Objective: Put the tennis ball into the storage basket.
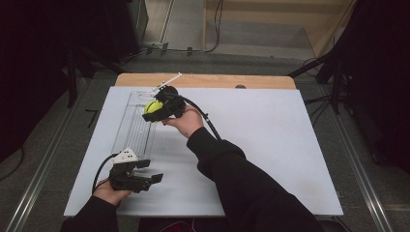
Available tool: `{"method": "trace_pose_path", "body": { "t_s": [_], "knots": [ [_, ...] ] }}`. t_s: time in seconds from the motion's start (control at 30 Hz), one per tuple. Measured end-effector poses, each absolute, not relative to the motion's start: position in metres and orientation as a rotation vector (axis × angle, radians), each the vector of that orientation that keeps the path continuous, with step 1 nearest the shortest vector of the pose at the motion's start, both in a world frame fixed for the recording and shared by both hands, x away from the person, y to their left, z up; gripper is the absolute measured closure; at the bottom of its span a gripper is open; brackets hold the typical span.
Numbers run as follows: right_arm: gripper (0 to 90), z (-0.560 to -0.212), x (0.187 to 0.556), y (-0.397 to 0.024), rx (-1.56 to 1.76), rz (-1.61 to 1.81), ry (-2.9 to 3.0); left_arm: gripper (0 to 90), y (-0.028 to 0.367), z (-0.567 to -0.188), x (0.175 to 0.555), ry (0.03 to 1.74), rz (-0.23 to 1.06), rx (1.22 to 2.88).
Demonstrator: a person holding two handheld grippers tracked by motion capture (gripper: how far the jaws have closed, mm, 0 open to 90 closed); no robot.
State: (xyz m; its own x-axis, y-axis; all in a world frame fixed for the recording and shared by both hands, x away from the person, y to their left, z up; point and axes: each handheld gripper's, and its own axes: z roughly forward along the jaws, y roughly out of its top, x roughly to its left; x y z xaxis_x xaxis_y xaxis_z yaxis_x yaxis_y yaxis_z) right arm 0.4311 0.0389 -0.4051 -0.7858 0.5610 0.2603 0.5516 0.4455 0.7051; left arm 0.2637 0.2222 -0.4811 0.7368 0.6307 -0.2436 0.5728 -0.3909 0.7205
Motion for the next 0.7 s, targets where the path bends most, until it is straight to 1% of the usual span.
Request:
{"method": "trace_pose_path", "body": {
  "t_s": [0.7],
  "knots": [
    [23.0, -0.399, 0.438, 0.077, 1.001, 1.305, 2.677, 21.0, 0.223, -0.48, 0.264, 0.896, 0.093, 2.095]
  ]
}}
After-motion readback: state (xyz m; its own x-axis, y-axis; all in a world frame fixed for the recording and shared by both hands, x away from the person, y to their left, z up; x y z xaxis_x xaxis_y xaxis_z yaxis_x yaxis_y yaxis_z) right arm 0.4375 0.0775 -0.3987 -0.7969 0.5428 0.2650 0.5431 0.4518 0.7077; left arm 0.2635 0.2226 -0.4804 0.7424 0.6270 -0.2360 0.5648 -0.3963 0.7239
